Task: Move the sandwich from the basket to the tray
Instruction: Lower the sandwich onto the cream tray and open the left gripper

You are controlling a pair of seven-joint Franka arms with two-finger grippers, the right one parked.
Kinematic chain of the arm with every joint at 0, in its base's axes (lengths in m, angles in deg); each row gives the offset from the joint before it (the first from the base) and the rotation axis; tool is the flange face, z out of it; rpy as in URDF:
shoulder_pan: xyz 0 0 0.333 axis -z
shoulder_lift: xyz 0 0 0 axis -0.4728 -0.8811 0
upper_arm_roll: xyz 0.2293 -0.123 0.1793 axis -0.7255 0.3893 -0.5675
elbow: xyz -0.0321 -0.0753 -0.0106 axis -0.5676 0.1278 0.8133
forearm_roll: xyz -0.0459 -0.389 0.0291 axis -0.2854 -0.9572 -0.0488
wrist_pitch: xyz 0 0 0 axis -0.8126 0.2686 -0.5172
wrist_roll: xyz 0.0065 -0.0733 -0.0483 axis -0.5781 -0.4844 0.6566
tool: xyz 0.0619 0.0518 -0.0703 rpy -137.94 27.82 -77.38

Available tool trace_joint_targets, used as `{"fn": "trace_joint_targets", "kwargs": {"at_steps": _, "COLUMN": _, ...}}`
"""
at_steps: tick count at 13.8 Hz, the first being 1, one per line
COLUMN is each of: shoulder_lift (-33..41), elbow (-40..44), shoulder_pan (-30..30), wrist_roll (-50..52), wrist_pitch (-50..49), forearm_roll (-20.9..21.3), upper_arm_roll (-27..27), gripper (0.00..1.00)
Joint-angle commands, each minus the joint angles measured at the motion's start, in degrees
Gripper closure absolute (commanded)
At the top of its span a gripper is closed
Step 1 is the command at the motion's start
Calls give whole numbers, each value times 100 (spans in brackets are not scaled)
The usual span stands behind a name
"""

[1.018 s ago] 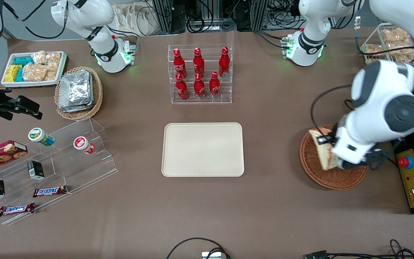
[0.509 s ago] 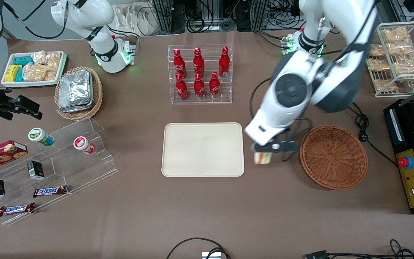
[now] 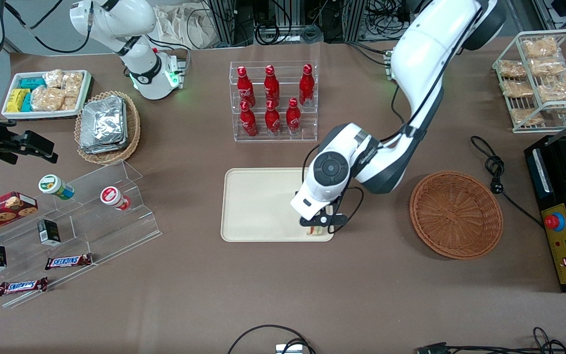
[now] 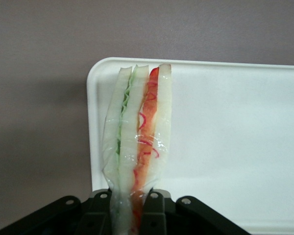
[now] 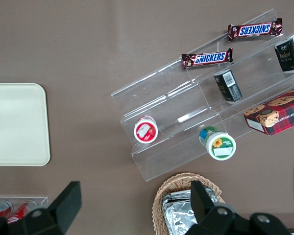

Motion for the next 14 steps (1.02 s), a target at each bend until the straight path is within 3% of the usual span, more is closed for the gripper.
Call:
{"fn": "trace_joint_targets", "kwargs": {"at_steps": 1, "shoulder_lift": -263, "elbow": 232, "shoulder_pan": 143, "wrist_roll": 84, "wrist_pitch": 40, "forearm_roll": 103, "upper_arm_roll": -39, "gripper": 100}}
{"fn": "trace_joint_targets", "kwargs": {"at_steps": 4, "shoulder_lift": -316, "elbow": 162, "shoulder_pan": 179, "wrist_roll": 40, "wrist_pitch": 40, "forearm_roll": 138, "upper_arm_roll": -57, "gripper": 100}}
{"fn": "trace_joint_targets", "kwargs": {"at_steps": 6, "shoulder_lift": -333, "elbow": 31, "shoulder_pan": 179, "wrist_roll": 49, "wrist_pitch": 48, "forearm_roll": 400, "upper_arm_roll": -57, "gripper": 98}}
{"fn": "trace_joint_targets", "kwargs": {"at_steps": 7, "shoulder_lift": -334, "elbow": -13, "shoulder_pan": 179, "wrist_roll": 84, "wrist_pitch": 40, "forearm_roll": 506, "upper_arm_roll": -57, "gripper": 87}}
{"fn": "trace_joint_targets", "kwargs": {"at_steps": 8, "shoulder_lift": -334, "elbow": -14, "shoulder_pan": 188, "wrist_roll": 84, "wrist_pitch": 40, "forearm_roll": 516, "upper_arm_roll": -48, "gripper": 67}}
{"fn": "trace_joint_targets", "kwargs": {"at_steps": 10, "shoulder_lift": -325, "elbow": -23, "shoulder_pan": 188, "wrist_roll": 14, "wrist_pitch": 31, "forearm_roll": 516, "upper_arm_roll": -57, "gripper": 0}}
{"fn": "trace_joint_targets", "kwargs": {"at_steps": 14, "shoulder_lift": -220, "elbow": -14, "shoulder_pan": 153, "wrist_roll": 23, "wrist_pitch": -100, "forearm_roll": 507, "upper_arm_roll": -48, "gripper": 0}}
